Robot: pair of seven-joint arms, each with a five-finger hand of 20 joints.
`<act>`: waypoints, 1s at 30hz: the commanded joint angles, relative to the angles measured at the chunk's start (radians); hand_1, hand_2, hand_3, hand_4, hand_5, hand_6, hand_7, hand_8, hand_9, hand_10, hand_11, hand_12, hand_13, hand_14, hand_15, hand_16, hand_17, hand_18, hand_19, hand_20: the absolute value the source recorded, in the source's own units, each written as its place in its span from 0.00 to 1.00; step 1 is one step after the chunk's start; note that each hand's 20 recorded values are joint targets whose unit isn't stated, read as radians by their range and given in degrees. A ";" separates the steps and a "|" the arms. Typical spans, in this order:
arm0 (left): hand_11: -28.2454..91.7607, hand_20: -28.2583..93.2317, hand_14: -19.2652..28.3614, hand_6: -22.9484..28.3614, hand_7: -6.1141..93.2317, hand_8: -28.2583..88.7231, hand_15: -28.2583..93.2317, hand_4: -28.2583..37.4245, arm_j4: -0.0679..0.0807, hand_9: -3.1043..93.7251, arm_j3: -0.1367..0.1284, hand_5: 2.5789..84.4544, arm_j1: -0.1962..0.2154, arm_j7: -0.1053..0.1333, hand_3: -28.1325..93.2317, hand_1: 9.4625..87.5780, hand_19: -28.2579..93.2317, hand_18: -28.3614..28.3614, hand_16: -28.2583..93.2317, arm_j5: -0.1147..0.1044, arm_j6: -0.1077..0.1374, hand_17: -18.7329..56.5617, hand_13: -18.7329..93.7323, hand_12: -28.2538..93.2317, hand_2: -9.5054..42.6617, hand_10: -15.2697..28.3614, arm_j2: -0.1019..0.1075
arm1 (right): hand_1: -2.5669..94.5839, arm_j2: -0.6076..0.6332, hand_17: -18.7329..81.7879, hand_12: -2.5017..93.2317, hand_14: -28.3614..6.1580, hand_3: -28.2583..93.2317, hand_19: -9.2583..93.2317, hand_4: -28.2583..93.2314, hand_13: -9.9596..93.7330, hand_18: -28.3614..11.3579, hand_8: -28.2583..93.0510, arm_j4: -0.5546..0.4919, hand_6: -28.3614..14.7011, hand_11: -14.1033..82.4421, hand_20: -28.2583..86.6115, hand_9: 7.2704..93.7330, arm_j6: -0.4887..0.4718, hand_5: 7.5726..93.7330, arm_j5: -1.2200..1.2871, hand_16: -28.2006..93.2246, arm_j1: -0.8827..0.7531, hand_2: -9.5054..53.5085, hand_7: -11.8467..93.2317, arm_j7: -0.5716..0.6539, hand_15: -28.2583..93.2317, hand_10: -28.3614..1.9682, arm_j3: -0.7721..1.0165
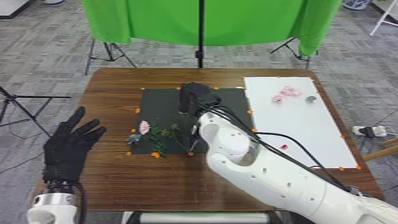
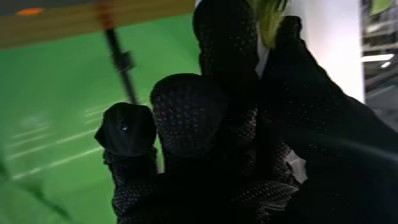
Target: Arrange flowers
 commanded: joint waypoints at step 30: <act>0.45 0.46 0.95 0.58 0.15 0.18 0.67 0.00 -0.004 0.39 -0.046 0.38 0.005 -0.113 0.84 0.13 0.63 0.96 0.19 0.097 -0.066 0.14 0.39 0.35 0.33 0.79 -0.173 | 0.42 -0.063 0.45 0.22 0.52 0.86 1.00 0.00 0.70 0.14 0.13 -0.029 0.73 0.57 0.79 0.81 -0.127 0.72 -0.117 0.37 -0.038 0.00 0.24 -0.052 0.90 0.60 0.033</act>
